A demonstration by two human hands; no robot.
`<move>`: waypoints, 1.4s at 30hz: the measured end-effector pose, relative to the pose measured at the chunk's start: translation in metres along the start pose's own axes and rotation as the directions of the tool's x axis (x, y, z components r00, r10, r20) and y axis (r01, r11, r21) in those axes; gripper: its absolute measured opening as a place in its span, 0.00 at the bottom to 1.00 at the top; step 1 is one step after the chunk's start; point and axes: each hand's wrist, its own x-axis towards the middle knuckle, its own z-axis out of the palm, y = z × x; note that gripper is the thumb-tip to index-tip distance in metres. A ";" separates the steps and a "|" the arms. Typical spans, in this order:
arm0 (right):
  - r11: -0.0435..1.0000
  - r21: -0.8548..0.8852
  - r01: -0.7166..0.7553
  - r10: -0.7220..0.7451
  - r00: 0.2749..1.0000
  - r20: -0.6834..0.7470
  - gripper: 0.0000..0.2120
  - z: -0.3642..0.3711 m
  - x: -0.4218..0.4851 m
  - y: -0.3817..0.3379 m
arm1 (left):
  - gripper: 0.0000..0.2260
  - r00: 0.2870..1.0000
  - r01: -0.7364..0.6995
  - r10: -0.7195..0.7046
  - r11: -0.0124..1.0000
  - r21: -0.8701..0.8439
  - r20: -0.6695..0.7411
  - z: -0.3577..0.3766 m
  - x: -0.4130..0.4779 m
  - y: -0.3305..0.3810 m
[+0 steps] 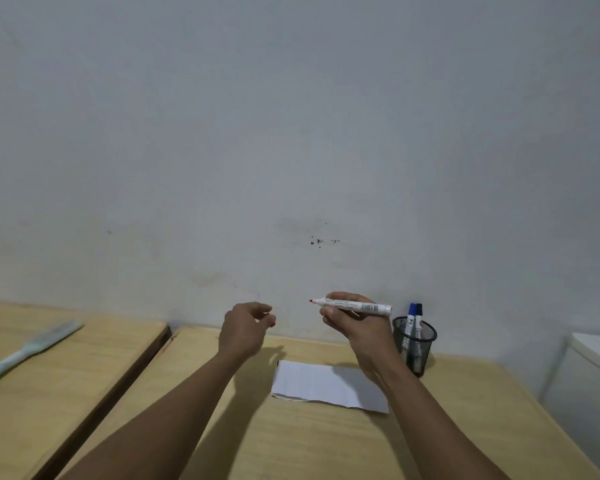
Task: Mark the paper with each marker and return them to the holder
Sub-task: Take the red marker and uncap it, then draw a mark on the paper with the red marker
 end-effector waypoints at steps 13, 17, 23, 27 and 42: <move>0.987 -0.145 -0.065 0.057 0.997 -0.053 0.09 -0.005 0.015 0.054 | 0.23 0.994 0.013 -0.051 0.932 0.362 0.096 0.019 0.002 -0.071; 0.960 -0.269 -0.077 0.076 0.997 -0.017 0.08 0.006 0.020 0.071 | 0.19 0.994 -0.092 0.105 0.899 0.429 -0.007 0.021 -0.014 -0.073; 0.855 -0.508 -0.101 0.173 0.980 0.097 0.09 0.021 0.030 0.105 | 0.14 0.951 -0.308 0.243 0.771 0.558 0.190 0.023 -0.041 -0.067; 0.823 -0.541 -0.177 0.217 0.976 0.011 0.09 0.022 0.030 0.126 | 0.15 0.928 -0.338 0.158 0.739 0.583 0.337 0.023 -0.038 -0.074; 0.762 -0.624 -0.172 0.191 0.981 -0.038 0.12 0.018 0.031 0.154 | 0.15 0.921 -0.345 0.144 0.730 0.590 0.361 0.023 -0.047 -0.081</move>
